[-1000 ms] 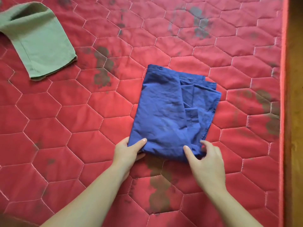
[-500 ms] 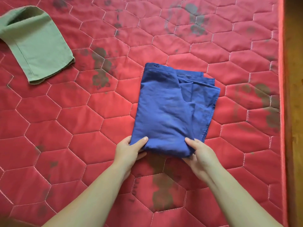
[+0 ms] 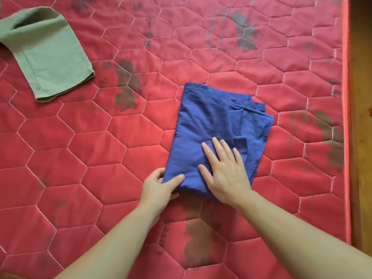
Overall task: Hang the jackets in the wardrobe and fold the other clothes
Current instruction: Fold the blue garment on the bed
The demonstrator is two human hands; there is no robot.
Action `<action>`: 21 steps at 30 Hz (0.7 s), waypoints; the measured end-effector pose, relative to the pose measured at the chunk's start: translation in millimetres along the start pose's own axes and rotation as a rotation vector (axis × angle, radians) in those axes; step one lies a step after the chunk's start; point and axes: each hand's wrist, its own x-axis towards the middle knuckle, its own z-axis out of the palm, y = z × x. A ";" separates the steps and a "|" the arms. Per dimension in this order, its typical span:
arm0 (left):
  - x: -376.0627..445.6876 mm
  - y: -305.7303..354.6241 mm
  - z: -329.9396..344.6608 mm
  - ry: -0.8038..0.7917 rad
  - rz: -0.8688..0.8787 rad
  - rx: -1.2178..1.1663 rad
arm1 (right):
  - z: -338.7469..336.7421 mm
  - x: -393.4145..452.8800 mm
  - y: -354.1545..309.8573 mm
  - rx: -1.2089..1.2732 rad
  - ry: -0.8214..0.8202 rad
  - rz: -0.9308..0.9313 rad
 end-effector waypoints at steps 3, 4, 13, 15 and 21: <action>-2.1 -0.3 2.3 0.001 0.039 0.050 | 3.5 -3.6 16.3 -0.012 0.008 0.020; -2.9 -0.6 1.1 -0.004 0.042 0.062 | 0.6 -7.2 15.8 0.005 0.036 0.014; -12.9 -5.2 -13.7 -0.063 0.123 0.242 | 17.9 -78.5 45.0 -0.007 0.027 -0.099; -16.6 -5.1 -17.7 -0.131 0.421 0.575 | 17.0 -73.5 47.9 0.074 0.037 -0.095; 3.4 9.8 -23.4 -0.103 0.763 1.334 | 4.1 -60.3 57.1 0.052 0.002 -0.201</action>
